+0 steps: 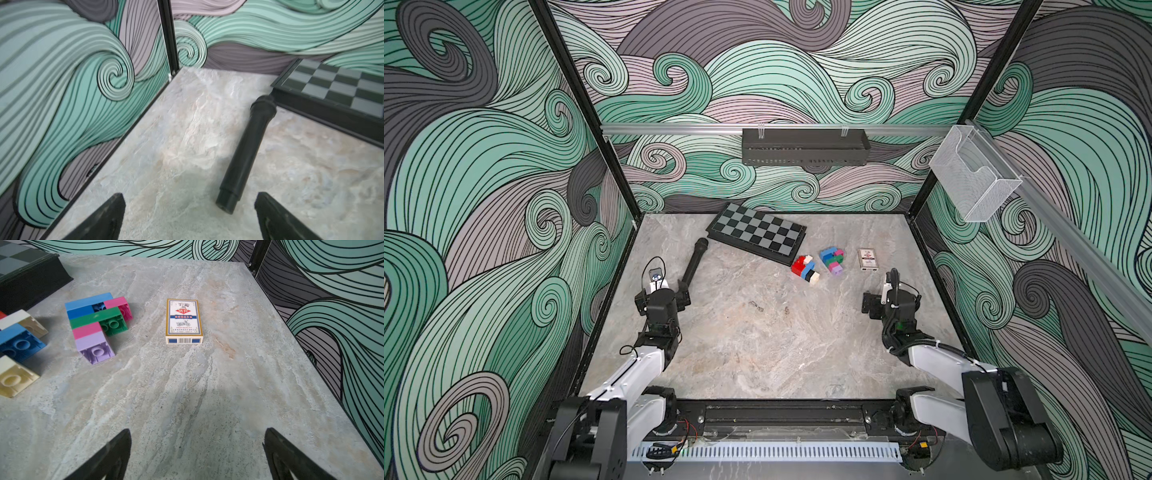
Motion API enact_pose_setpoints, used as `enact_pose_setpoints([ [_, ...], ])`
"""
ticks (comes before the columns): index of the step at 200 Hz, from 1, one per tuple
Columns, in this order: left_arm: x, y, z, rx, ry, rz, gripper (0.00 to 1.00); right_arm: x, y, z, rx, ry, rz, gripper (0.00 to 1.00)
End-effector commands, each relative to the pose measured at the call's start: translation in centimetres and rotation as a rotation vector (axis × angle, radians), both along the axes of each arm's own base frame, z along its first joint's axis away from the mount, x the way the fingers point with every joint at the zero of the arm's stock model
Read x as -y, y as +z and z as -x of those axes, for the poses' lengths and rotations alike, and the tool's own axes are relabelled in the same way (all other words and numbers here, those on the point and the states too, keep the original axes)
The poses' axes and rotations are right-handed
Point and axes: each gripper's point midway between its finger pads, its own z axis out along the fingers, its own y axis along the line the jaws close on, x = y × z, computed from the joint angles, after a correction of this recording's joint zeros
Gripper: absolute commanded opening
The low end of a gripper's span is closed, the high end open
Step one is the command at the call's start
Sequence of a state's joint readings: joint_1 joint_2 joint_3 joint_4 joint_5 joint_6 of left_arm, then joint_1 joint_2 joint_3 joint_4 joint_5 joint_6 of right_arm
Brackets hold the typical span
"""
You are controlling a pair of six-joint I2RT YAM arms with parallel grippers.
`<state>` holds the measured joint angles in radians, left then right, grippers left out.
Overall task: Assemble the letter p with lego
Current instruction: Reset both arms
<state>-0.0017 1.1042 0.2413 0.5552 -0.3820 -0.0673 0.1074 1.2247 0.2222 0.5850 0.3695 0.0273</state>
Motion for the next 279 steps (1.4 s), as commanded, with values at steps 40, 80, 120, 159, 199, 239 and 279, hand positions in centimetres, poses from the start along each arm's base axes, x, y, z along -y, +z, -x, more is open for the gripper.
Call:
enact_pose_setpoints([
  [40, 4.4, -2.8, -7.8, 0.013, -0.371, 0.084, 0.99, -5.6, 3.5, -4.8, 0.32, 0.29, 0.073, 0.99],
  [80, 3.7, -2.9, -7.9, -0.015, -0.332, 0.114, 0.99, -3.4, 2.0, -7.5, 0.141, 0.271, -0.105, 0.99],
  [120, 3.2, -3.1, -7.9, -0.091, -0.292, 0.136, 0.99, -3.6, 2.1, -7.4, 0.152, 0.265, -0.08, 0.99],
  [159, 3.2, -3.1, -7.9, -0.093, -0.295, 0.136, 0.98, -3.6, 2.1, -7.4, 0.153, 0.263, -0.08, 0.99],
  [199, 3.2, -3.3, -7.9, -0.103, -0.292, 0.14, 0.99, -3.6, 2.1, -7.4, 0.152, 0.263, -0.08, 0.99],
  [239, 3.2, -3.2, -7.7, -0.085, -0.292, 0.135, 0.99, -3.6, 2.1, -7.4, 0.152, 0.264, -0.08, 0.99],
  [279, 3.2, -3.1, -7.8, -0.084, -0.292, 0.135, 0.99, -3.6, 2.1, -7.4, 0.154, 0.264, -0.08, 0.99],
])
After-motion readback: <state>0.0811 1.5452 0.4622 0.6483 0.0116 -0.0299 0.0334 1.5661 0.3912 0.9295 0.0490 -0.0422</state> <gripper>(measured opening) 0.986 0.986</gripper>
